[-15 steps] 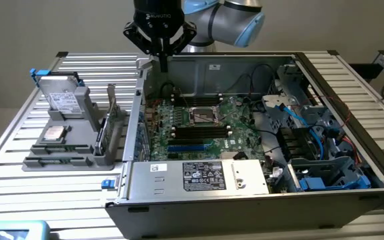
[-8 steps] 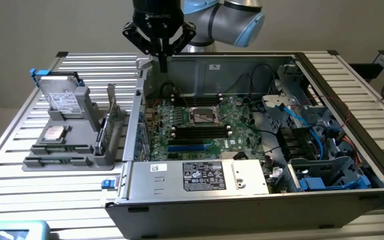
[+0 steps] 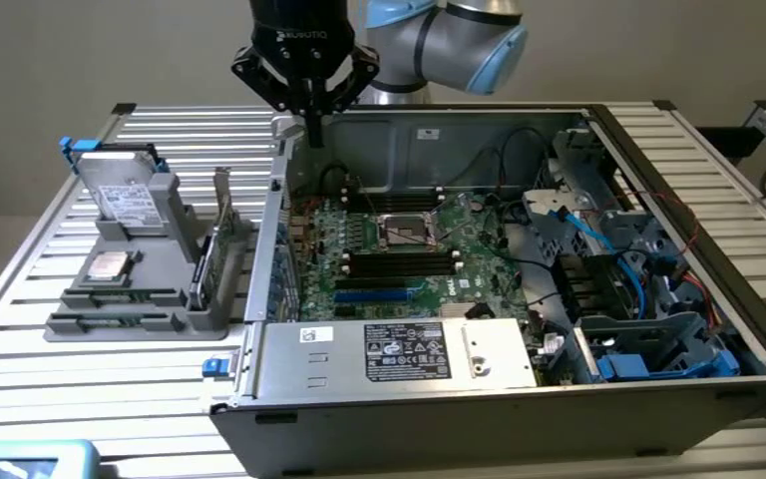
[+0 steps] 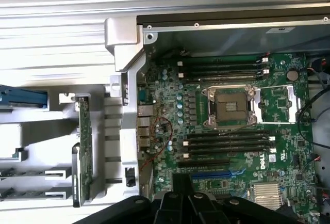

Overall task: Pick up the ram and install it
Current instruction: 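Reach for the ram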

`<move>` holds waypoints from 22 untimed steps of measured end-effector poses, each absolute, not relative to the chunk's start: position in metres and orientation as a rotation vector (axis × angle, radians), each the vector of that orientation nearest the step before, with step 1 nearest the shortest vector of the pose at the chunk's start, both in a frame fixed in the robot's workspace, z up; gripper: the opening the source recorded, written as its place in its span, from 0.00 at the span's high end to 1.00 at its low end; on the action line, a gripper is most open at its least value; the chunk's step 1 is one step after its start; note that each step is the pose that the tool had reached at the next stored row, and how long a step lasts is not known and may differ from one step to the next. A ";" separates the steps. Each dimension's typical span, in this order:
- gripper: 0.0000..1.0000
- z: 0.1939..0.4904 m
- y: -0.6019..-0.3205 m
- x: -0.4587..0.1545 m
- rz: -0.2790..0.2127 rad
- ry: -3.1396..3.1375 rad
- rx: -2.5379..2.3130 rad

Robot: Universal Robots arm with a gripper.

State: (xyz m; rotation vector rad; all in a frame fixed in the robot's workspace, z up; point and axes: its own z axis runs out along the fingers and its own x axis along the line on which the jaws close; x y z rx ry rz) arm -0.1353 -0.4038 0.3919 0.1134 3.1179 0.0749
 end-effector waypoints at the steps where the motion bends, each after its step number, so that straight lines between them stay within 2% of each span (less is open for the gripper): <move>1: 0.89 0.392 -0.404 -0.138 0.075 3.118 0.113; 22: 0.89 0.376 -0.420 -0.206 0.075 3.118 0.113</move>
